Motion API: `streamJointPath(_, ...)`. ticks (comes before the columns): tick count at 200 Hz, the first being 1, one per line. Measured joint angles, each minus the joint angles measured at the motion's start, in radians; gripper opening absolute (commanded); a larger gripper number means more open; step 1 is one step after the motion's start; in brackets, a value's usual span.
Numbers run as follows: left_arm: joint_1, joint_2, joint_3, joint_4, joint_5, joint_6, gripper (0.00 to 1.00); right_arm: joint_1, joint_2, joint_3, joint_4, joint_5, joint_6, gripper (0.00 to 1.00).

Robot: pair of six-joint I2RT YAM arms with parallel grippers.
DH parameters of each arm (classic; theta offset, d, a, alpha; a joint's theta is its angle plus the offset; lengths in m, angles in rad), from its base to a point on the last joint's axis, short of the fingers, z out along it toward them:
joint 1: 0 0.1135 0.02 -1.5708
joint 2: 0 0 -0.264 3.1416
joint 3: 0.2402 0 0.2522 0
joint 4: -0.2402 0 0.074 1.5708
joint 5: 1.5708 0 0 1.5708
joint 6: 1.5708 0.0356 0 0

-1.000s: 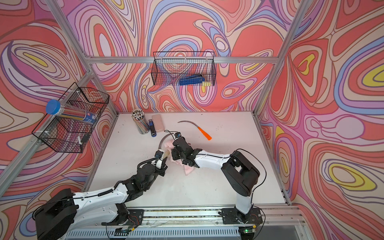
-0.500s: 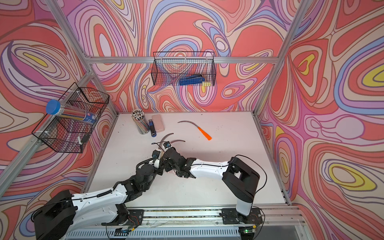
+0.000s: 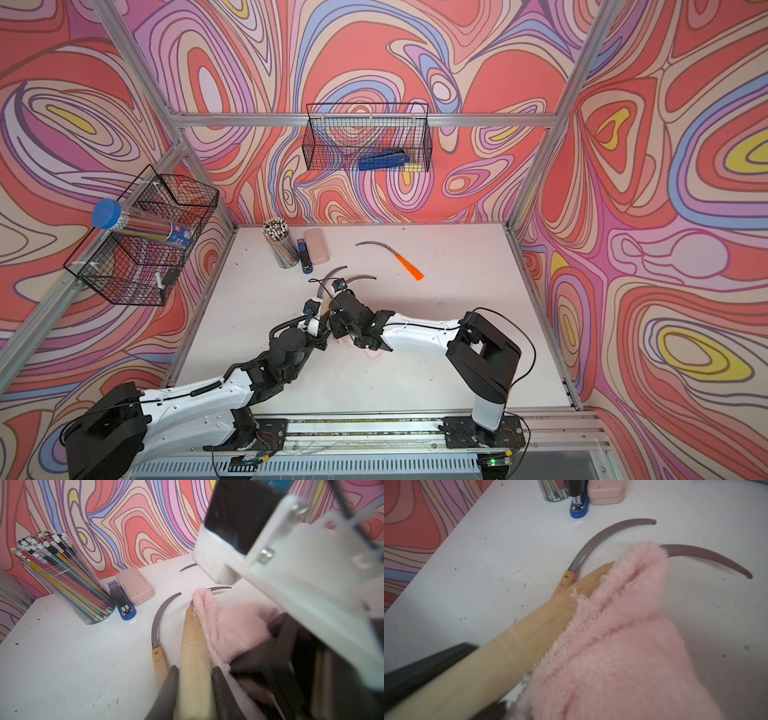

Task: Wipe small sickles with rags
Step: Wipe the small sickle.

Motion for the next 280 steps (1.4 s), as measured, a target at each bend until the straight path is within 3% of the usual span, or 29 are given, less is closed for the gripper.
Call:
streamJointPath(26,-0.005,-0.002,0.000,0.002,0.019,0.000,0.00,-0.084,0.035,0.009,-0.007,0.013,0.002,0.00)
streamJointPath(50,-0.005,-0.011,0.000,0.002,0.027,0.000,0.00,-0.095,0.038,0.018,-0.011,0.006,0.000,0.00)
streamJointPath(109,-0.005,-0.024,0.000,0.003,0.018,0.000,0.00,0.013,0.025,0.018,0.008,0.005,-0.026,0.00)
streamJointPath(144,-0.006,-0.024,0.000,0.024,0.018,-0.002,0.00,0.095,-0.098,-0.060,0.012,0.007,-0.032,0.00)
streamJointPath(192,-0.006,-0.015,0.000,0.049,0.019,-0.001,0.00,0.101,-0.222,-0.113,0.019,0.045,-0.030,0.00)
streamJointPath(280,-0.006,-0.008,-0.001,0.047,0.037,-0.001,0.00,-0.056,-0.257,0.046,-0.063,0.113,-0.077,0.00)
